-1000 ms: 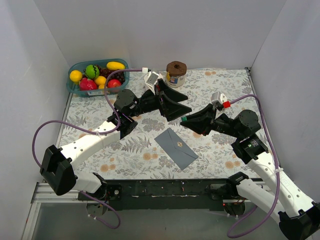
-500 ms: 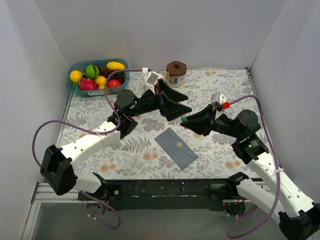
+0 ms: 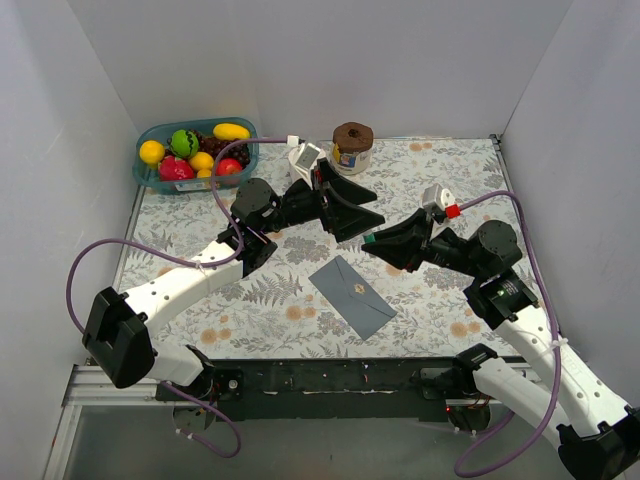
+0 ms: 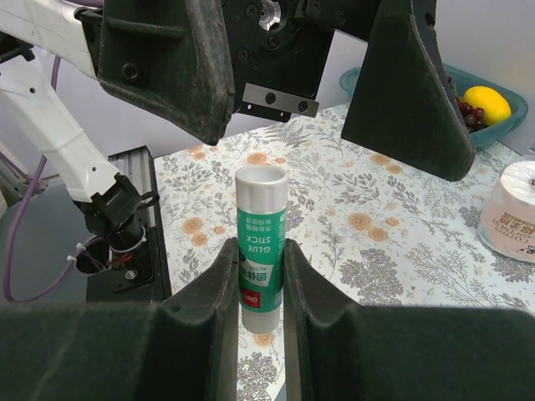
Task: Place the letter into the envelope and seal it
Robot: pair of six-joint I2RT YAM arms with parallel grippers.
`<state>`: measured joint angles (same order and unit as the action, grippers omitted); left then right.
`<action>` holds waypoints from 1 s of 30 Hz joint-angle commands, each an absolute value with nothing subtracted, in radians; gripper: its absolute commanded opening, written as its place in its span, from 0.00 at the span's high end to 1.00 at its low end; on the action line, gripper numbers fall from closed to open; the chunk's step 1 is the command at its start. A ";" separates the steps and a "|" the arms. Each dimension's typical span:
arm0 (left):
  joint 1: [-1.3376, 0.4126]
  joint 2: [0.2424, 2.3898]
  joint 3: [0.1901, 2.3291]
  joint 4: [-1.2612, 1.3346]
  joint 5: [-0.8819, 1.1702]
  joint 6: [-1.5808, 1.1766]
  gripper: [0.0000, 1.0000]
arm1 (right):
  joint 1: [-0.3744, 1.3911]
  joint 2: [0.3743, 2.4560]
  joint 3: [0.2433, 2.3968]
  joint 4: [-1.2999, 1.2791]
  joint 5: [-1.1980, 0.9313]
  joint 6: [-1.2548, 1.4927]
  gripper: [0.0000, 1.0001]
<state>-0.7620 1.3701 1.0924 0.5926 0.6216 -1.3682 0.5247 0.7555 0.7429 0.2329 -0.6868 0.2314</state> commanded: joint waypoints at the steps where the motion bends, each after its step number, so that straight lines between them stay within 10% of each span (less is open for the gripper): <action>1: -0.761 1.364 1.109 0.598 0.630 -1.361 0.02 | 0.523 0.736 0.749 0.249 -0.675 0.219 0.99; 30: -0.761 1.362 1.097 0.601 0.603 -1.358 0.02 | 0.522 0.726 0.755 0.233 -0.661 0.209 0.99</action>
